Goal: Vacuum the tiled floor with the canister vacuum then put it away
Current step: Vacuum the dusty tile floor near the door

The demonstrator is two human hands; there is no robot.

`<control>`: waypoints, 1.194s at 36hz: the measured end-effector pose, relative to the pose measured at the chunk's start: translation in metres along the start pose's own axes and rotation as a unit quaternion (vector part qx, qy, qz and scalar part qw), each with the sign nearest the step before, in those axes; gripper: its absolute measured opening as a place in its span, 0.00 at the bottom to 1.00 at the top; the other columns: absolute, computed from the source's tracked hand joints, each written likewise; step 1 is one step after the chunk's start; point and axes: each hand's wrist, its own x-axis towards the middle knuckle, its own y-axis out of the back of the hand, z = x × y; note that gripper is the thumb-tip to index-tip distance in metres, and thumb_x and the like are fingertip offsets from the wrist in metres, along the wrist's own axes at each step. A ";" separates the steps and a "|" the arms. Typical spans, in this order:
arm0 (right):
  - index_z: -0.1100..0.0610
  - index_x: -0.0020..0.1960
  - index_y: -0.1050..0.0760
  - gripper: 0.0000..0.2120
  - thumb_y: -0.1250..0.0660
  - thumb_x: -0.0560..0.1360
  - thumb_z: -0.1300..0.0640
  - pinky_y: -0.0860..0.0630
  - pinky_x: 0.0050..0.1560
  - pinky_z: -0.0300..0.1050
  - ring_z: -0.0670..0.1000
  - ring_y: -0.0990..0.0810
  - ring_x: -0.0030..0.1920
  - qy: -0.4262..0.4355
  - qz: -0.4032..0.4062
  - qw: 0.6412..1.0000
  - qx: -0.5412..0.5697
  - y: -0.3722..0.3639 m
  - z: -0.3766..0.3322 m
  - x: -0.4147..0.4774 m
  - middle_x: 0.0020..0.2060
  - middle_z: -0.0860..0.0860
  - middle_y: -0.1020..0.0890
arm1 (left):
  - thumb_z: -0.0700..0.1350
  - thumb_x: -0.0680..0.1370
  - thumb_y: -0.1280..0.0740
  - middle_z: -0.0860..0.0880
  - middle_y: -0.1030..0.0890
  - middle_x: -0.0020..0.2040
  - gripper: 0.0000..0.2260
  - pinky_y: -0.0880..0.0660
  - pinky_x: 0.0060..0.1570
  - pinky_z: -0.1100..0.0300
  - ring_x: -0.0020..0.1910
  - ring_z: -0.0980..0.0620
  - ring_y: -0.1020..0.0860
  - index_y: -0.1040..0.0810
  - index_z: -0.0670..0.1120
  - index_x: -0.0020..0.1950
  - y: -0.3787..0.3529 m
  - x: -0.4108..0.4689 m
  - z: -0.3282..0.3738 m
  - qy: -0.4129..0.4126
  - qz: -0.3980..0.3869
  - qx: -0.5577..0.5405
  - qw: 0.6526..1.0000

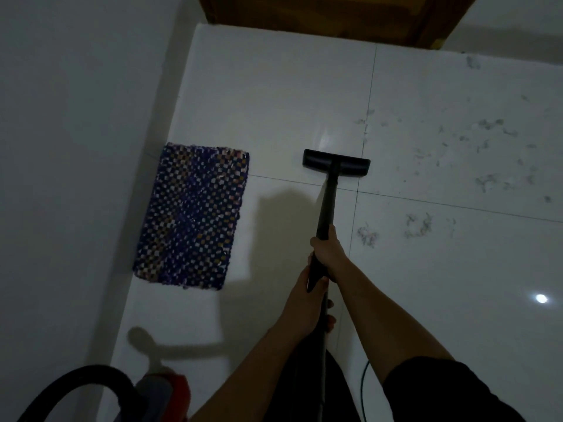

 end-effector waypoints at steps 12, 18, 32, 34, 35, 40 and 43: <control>0.47 0.77 0.53 0.34 0.42 0.78 0.63 0.28 0.29 0.45 0.54 0.27 0.28 0.000 0.030 1.000 0.009 -0.008 0.044 -0.029 0.36 0.56 0.27 | 0.46 0.82 0.44 0.39 0.25 0.50 0.22 0.28 0.21 0.68 0.32 0.52 0.26 0.43 0.53 0.75 0.012 -0.030 -0.042 -0.004 -0.033 0.023 0.999; 0.48 0.78 0.53 0.33 0.42 0.78 0.63 0.28 0.30 0.46 0.54 0.27 0.28 -0.003 0.053 0.999 0.012 -0.011 0.073 -0.045 0.36 0.57 0.27 | 0.46 0.82 0.44 0.51 0.24 0.43 0.21 0.27 0.23 0.70 0.32 0.57 0.24 0.42 0.51 0.75 0.018 -0.047 -0.067 -0.017 -0.055 0.042 0.997; 0.50 0.77 0.50 0.32 0.41 0.78 0.63 0.28 0.29 0.46 0.54 0.28 0.28 -0.006 0.060 0.997 0.041 -0.020 0.125 -0.066 0.34 0.57 0.28 | 0.45 0.81 0.43 0.45 0.25 0.43 0.20 0.28 0.22 0.65 0.33 0.51 0.26 0.39 0.53 0.74 0.024 -0.069 -0.114 0.011 -0.054 0.016 0.998; 0.51 0.77 0.48 0.30 0.41 0.78 0.63 0.28 0.30 0.47 0.54 0.27 0.29 -0.008 0.061 0.998 0.035 -0.022 0.130 -0.066 0.35 0.56 0.28 | 0.45 0.82 0.43 0.46 0.26 0.42 0.20 0.28 0.22 0.65 0.33 0.51 0.26 0.39 0.53 0.73 0.024 -0.069 -0.119 0.011 -0.051 0.020 0.998; 0.52 0.76 0.47 0.30 0.41 0.78 0.62 0.27 0.31 0.47 0.54 0.27 0.29 -0.006 0.060 0.998 0.034 -0.022 0.133 -0.067 0.35 0.56 0.28 | 0.45 0.82 0.43 0.46 0.26 0.41 0.20 0.28 0.22 0.65 0.33 0.51 0.27 0.39 0.53 0.73 0.023 -0.070 -0.122 0.010 -0.050 0.023 0.998; 0.51 0.76 0.47 0.30 0.40 0.77 0.61 0.27 0.36 0.49 0.55 0.27 0.30 0.003 0.060 0.998 0.037 -0.013 0.148 -0.073 0.35 0.56 0.28 | 0.46 0.81 0.43 0.45 0.26 0.40 0.20 0.28 0.22 0.65 0.32 0.51 0.26 0.40 0.54 0.74 0.015 -0.079 -0.133 0.003 -0.054 0.035 0.998; 0.48 0.77 0.50 0.32 0.41 0.78 0.61 0.27 0.32 0.48 0.54 0.27 0.28 0.006 0.057 0.997 0.047 -0.003 0.154 -0.079 0.35 0.56 0.28 | 0.46 0.81 0.42 0.45 0.26 0.40 0.20 0.28 0.22 0.64 0.32 0.51 0.26 0.39 0.53 0.74 0.006 -0.084 -0.141 -0.002 -0.056 0.037 0.998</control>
